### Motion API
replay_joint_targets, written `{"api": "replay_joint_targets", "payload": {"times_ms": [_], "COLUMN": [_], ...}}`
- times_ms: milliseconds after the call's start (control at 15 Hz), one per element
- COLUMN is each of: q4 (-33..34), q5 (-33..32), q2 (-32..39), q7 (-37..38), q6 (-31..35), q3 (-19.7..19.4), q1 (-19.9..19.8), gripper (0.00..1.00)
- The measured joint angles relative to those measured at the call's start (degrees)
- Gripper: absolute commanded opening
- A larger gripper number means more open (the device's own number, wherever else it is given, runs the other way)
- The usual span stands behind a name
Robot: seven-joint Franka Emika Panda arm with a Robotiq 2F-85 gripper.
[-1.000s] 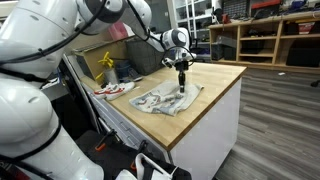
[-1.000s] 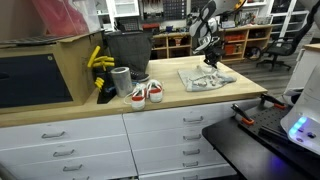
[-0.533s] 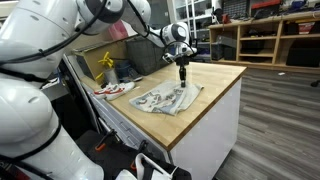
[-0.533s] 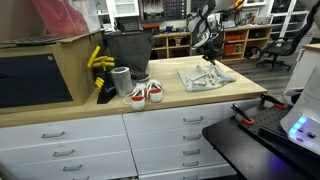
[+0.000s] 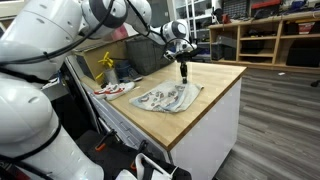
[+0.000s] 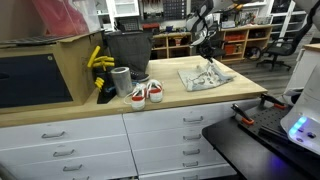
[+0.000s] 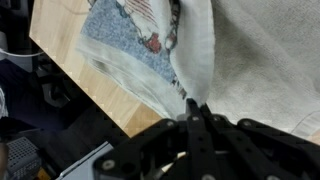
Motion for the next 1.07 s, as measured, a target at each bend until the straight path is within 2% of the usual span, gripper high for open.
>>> {"api": "replay_joint_targets", "payload": {"times_ms": [600, 1067], "q4": [12.18, 21.52], "q5": [-1.17, -1.97], "q2": [6.95, 12.19], "q7": [4.67, 8.94], "q6": [-1.08, -5.38], "q3": [-0.46, -1.39], "q1": [-0.63, -1.7], "gripper": [0.0, 0.0]}}
